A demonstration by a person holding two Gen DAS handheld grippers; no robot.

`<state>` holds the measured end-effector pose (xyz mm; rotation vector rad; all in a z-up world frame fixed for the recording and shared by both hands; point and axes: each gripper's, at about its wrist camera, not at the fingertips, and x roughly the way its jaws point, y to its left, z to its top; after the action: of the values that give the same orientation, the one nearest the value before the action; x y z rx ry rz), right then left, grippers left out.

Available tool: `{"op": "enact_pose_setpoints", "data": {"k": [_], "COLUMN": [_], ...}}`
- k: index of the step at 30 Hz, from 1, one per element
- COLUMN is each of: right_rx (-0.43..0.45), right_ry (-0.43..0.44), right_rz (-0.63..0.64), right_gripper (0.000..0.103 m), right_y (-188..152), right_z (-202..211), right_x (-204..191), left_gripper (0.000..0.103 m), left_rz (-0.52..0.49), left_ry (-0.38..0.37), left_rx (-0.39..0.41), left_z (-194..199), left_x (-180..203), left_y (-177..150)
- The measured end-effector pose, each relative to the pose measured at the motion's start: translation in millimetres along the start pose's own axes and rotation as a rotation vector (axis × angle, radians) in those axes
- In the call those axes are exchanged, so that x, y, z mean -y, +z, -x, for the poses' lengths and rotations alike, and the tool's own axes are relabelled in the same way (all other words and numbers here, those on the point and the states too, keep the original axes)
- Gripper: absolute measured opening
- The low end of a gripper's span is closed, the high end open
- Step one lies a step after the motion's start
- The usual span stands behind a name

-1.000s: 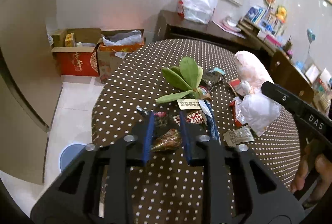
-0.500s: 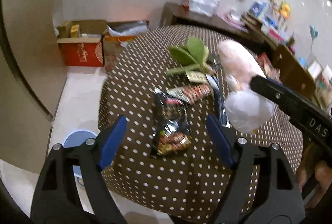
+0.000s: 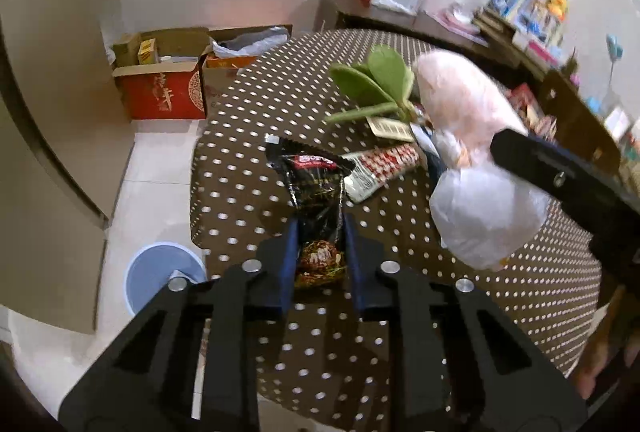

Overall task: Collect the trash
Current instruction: 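Carry the wrapper and bread bag with both tools over the blue bin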

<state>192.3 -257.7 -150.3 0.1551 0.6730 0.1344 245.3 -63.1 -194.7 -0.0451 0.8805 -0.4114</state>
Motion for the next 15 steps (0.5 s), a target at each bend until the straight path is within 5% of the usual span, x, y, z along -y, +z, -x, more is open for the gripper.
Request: {"op": "enact_pose_setpoints", "data": {"k": [8, 15], "right_rx": [-0.012, -0.047], "right_ry": [0.094, 0.214], "right_rz": [0.047, 0.121], "right_gripper": [0.031, 0.031], "right_y": [6, 5], "right_z": [-12, -34], "right_x": [-48, -119], "left_gripper": [0.021, 0.021], "left_rz": [0.123, 0.248], "left_ry": [0.014, 0.129], "left_rx": [0.099, 0.16], "left_z": [40, 77], "left_x": [-52, -125], "left_y": [-4, -20]}}
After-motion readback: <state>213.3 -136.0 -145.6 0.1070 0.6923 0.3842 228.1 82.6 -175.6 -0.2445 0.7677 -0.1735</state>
